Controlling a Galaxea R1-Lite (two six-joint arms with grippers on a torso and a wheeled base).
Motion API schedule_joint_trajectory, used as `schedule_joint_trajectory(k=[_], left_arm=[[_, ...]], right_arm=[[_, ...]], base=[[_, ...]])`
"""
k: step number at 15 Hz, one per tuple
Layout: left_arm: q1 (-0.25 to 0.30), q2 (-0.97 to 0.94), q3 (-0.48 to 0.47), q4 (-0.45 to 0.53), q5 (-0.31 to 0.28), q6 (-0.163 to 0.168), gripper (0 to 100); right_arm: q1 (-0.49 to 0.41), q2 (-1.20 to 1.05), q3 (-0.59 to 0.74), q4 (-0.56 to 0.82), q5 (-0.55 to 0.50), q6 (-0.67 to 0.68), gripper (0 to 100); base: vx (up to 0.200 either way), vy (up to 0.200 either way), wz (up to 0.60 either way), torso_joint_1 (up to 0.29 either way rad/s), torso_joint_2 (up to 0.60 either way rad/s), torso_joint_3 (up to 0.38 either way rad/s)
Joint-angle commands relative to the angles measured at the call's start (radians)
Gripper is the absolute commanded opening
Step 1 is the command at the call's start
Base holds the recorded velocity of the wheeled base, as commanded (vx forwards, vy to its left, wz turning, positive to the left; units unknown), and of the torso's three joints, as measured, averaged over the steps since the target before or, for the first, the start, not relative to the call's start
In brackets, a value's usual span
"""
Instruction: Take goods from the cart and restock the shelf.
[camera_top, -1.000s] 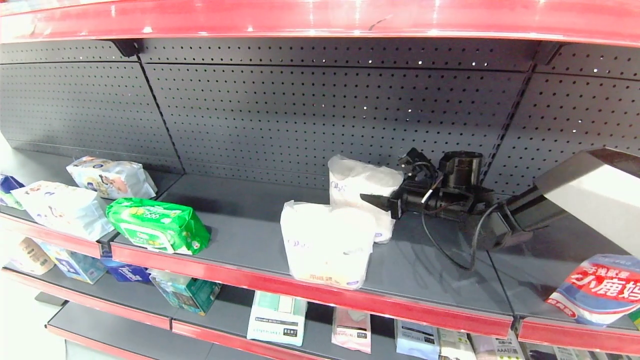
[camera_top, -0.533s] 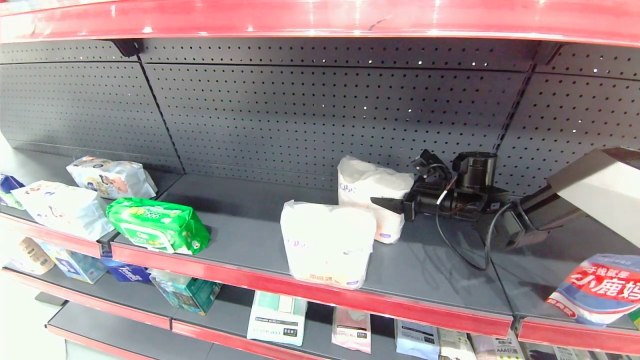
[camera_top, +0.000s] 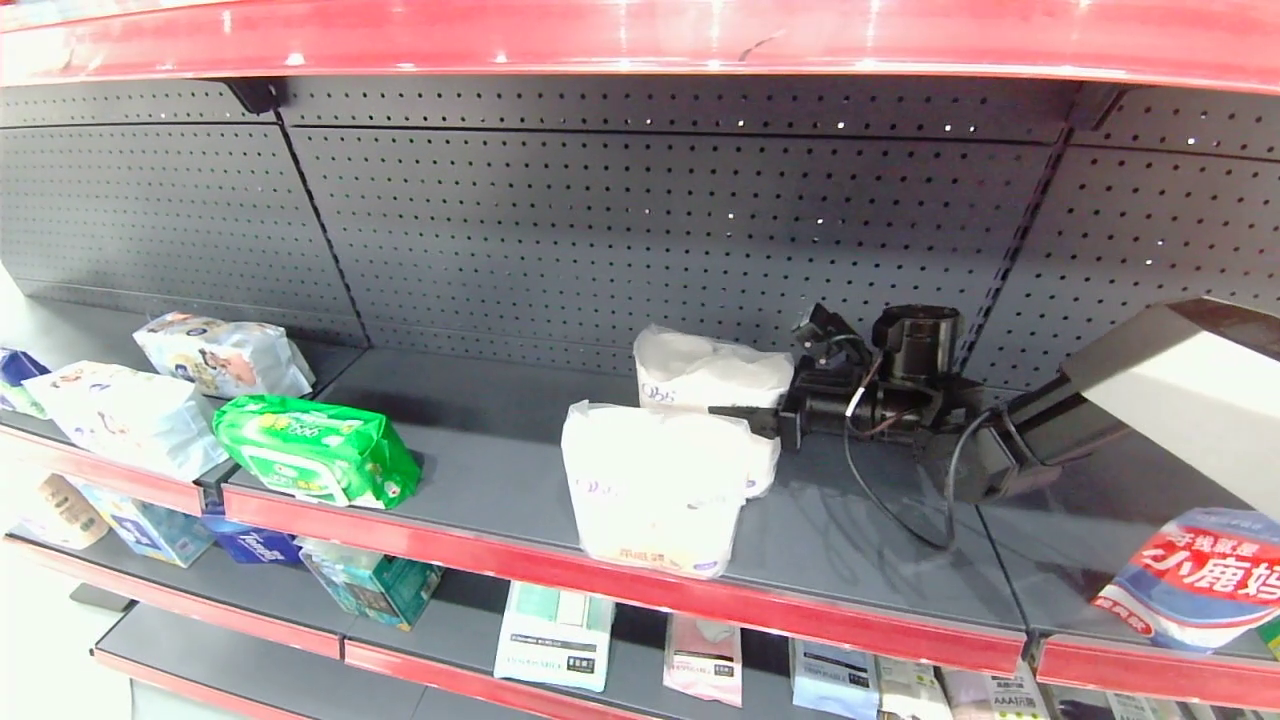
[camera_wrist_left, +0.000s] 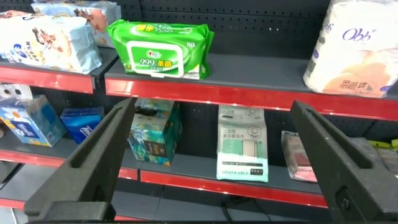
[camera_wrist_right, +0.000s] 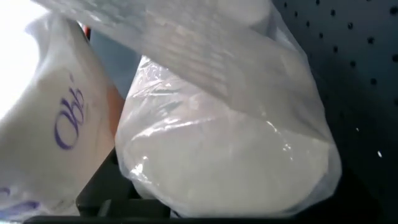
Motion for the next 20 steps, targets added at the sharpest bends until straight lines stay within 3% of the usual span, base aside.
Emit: schedule_joint_trajectory(k=[1,20], left_arm=[[0.0,0.0,0.0,0.0,0.0,0.0,100],[0.0,0.0,0.0,0.0,0.0,0.0,100]], right_arm=[[0.018,0.005,-0.022,-0.001,-0.001,0.003,0],[-0.013,-0.015,0.017,-0.001,-0.007,-0.115,0]], base=[[0.0,0.0,0.0,0.0,0.0,0.0],[0.0,0.0,0.0,0.0,0.0,0.0]])
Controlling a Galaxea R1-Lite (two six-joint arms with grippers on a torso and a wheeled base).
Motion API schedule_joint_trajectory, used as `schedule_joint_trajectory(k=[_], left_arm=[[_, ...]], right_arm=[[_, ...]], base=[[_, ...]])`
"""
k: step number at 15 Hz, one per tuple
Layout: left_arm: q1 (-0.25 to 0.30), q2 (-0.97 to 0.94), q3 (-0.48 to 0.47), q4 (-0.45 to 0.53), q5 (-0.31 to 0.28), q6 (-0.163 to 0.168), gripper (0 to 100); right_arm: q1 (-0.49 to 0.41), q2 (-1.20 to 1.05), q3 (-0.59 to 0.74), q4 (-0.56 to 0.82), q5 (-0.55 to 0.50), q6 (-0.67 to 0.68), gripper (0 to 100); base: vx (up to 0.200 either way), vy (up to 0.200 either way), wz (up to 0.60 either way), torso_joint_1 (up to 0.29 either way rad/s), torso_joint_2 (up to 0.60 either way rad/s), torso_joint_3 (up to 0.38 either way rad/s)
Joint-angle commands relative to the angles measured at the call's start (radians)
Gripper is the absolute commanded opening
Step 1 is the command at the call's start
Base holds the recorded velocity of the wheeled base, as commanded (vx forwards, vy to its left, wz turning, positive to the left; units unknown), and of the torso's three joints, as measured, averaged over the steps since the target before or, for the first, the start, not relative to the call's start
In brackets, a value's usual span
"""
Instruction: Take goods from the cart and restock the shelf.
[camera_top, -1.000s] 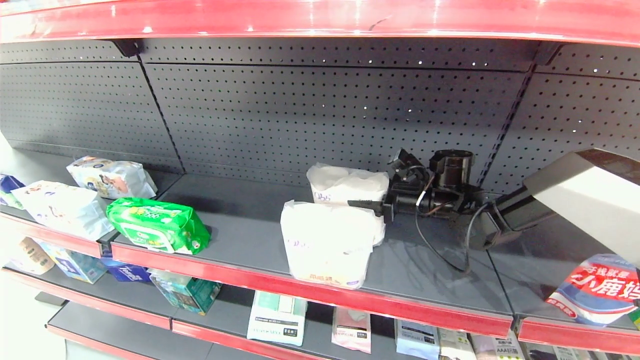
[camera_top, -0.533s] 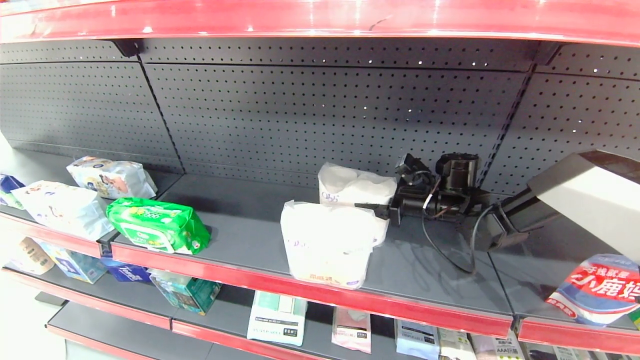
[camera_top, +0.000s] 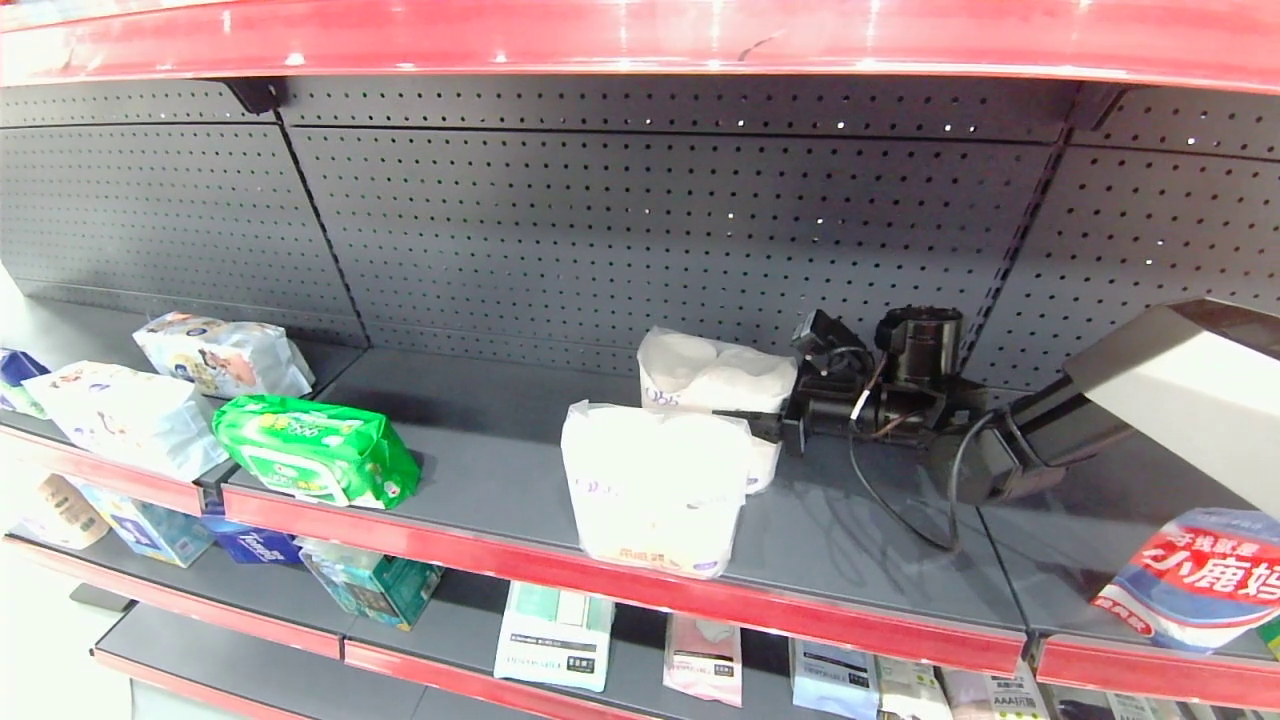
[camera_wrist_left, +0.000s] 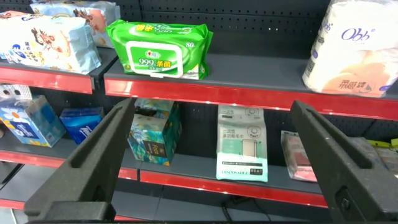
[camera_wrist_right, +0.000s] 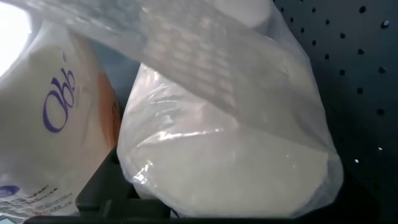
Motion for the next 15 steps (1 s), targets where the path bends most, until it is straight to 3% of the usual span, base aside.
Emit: schedule_joint_trajectory(k=[1,9,12,15], left_arm=[[0.0,0.0,0.0,0.0,0.0,0.0,100],[0.0,0.0,0.0,0.0,0.0,0.0,100],[0.0,0.0,0.0,0.0,0.0,0.0,100],[0.0,0.0,0.0,0.0,0.0,0.0,100]], right_arm=[[0.0,-0.015,0.002,-0.002,-0.002,-0.002,0],[0.015,-0.007,0.051,-0.002,0.012,-0.01,0],[0.015,0.01,0.045,-0.002,0.104,-0.01,0],[0.016,0.019,0.029,-0.002,0.104,-0.01,0]], base=[[0.0,0.0,0.0,0.0,0.0,0.0],[0.0,0.0,0.0,0.0,0.0,0.0],[0.0,0.0,0.0,0.0,0.0,0.0],[0.0,0.0,0.0,0.0,0.0,0.0]])
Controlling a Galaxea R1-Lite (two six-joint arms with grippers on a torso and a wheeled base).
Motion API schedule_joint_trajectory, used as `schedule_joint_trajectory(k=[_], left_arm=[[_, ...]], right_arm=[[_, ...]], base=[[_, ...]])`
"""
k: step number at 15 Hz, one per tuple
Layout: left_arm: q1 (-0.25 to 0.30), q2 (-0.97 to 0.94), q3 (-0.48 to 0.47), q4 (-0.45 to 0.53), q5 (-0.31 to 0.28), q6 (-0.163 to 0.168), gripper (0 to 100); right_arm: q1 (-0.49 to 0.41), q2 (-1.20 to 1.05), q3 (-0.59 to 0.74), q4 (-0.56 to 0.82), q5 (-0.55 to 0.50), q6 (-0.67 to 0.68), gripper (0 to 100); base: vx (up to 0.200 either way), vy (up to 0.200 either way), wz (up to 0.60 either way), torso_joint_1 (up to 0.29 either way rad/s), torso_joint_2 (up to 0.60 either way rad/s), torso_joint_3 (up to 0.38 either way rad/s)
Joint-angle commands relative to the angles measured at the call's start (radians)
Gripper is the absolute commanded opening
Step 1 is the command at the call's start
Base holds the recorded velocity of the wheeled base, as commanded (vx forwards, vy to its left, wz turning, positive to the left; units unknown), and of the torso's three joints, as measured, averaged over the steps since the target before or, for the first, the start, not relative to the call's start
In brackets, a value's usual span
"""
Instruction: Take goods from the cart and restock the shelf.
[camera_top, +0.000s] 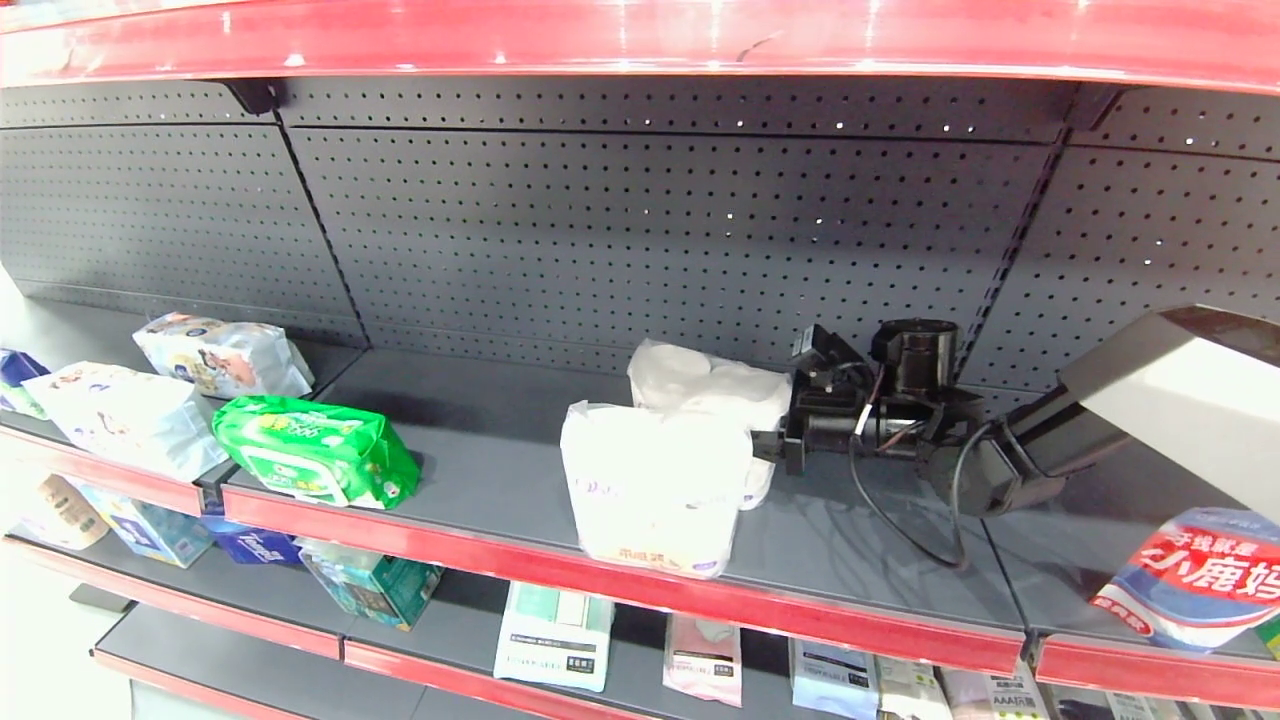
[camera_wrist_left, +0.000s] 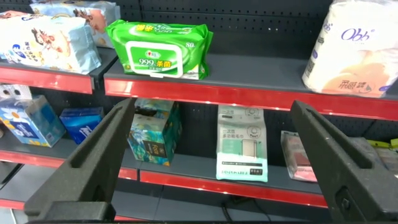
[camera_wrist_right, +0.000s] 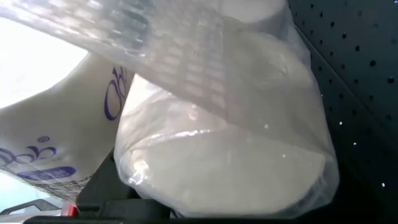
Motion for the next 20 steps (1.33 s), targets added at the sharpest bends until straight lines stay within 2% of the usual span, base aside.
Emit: schedule_joint_trajectory(k=[1,20], left_arm=[[0.0,0.0,0.0,0.0,0.0,0.0,100],[0.0,0.0,0.0,0.0,0.0,0.0,100]], right_arm=[[0.001,0.018,-0.015,0.001,-0.001,-0.001,0],[0.013,0.041,-0.049,0.005,-0.033,0.056,0]], base=[[0.0,0.0,0.0,0.0,0.0,0.0],[0.0,0.0,0.0,0.0,0.0,0.0]])
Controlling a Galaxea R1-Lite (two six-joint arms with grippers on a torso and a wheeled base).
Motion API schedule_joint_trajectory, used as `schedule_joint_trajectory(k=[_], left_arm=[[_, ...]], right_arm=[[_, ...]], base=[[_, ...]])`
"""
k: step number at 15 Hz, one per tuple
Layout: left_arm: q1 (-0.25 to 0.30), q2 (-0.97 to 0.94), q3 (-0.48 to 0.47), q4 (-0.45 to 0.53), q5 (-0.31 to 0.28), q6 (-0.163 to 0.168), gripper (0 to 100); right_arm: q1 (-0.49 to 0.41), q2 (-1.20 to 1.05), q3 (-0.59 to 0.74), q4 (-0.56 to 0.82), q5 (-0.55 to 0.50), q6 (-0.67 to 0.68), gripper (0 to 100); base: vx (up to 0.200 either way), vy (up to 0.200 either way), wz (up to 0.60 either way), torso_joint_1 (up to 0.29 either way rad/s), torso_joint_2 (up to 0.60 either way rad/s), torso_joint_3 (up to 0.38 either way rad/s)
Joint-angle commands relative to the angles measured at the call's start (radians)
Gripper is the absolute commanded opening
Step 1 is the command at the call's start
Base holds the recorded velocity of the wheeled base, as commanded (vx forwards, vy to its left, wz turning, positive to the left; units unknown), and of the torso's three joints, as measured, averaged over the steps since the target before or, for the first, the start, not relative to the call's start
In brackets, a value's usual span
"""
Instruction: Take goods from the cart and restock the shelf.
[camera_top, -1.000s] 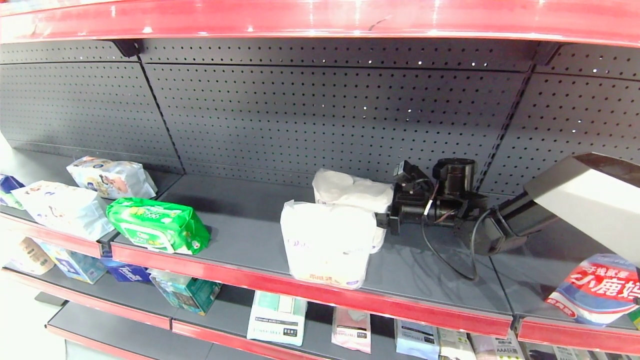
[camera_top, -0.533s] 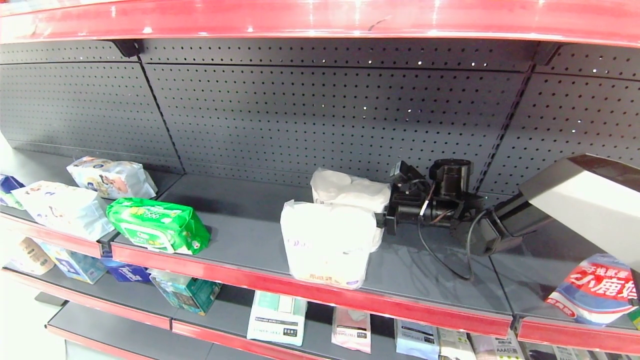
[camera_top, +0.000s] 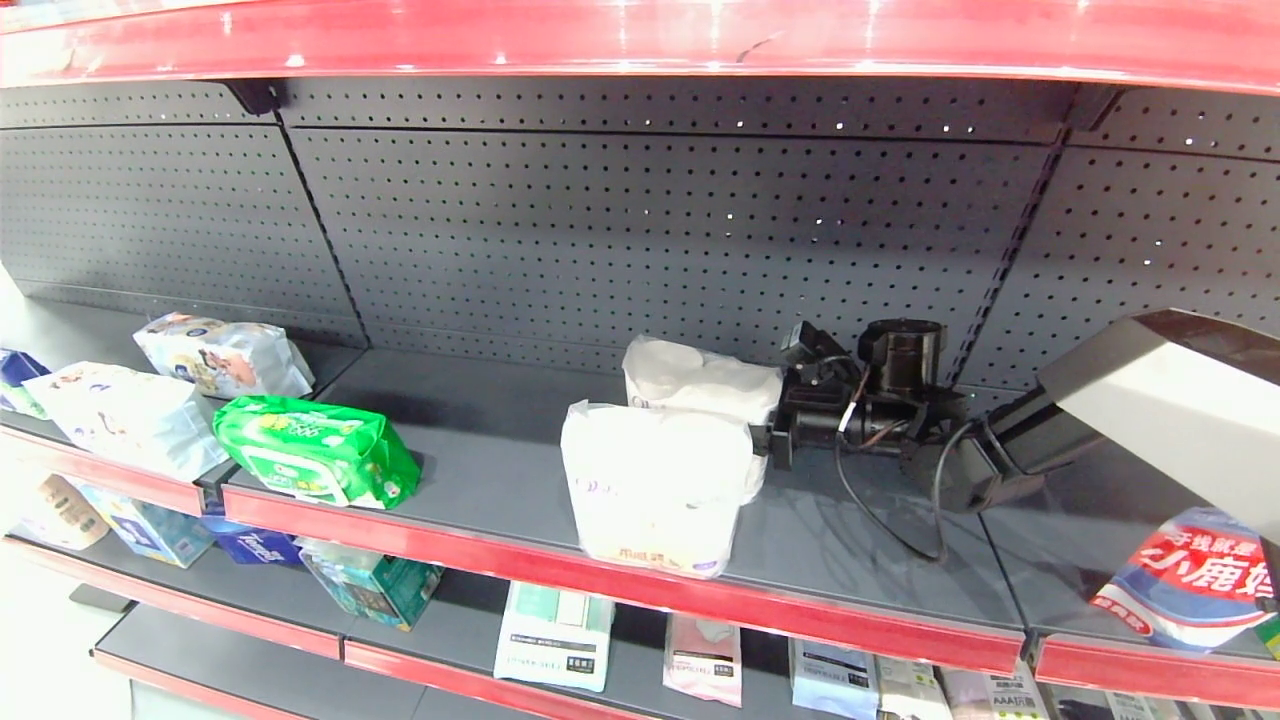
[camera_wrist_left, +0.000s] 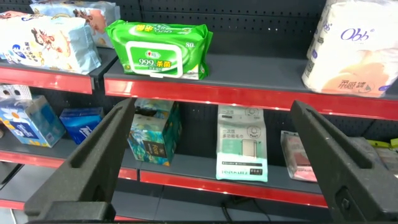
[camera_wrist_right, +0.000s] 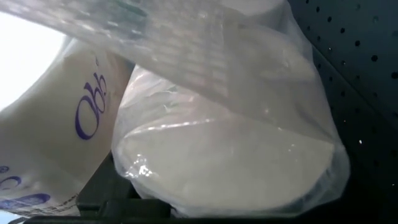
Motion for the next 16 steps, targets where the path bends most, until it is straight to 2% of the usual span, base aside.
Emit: schedule_joint_trajectory(k=[1,2,3,10,16], left_arm=[[0.0,0.0,0.0,0.0,0.0,0.0,100],[0.0,0.0,0.0,0.0,0.0,0.0,100],[0.0,0.0,0.0,0.0,0.0,0.0,100],[0.0,0.0,0.0,0.0,0.0,0.0,100],[0.0,0.0,0.0,0.0,0.0,0.0,100]], right_arm=[[0.001,0.002,-0.002,0.001,0.0,0.0,0],[0.001,0.0,-0.001,0.001,-0.006,0.0,0],[0.001,0.0,0.002,0.001,-0.016,-0.006,100],[-0.004,-0.051,0.014,0.011,-0.025,0.018,100],[-0.071,-0.196,0.16,0.019,-0.042,0.018,100]], base=[[0.0,0.0,0.0,0.0,0.0,0.0],[0.0,0.0,0.0,0.0,0.0,0.0],[0.0,0.0,0.0,0.0,0.0,0.0],[0.0,0.0,0.0,0.0,0.0,0.0],[0.0,0.0,0.0,0.0,0.0,0.0]])
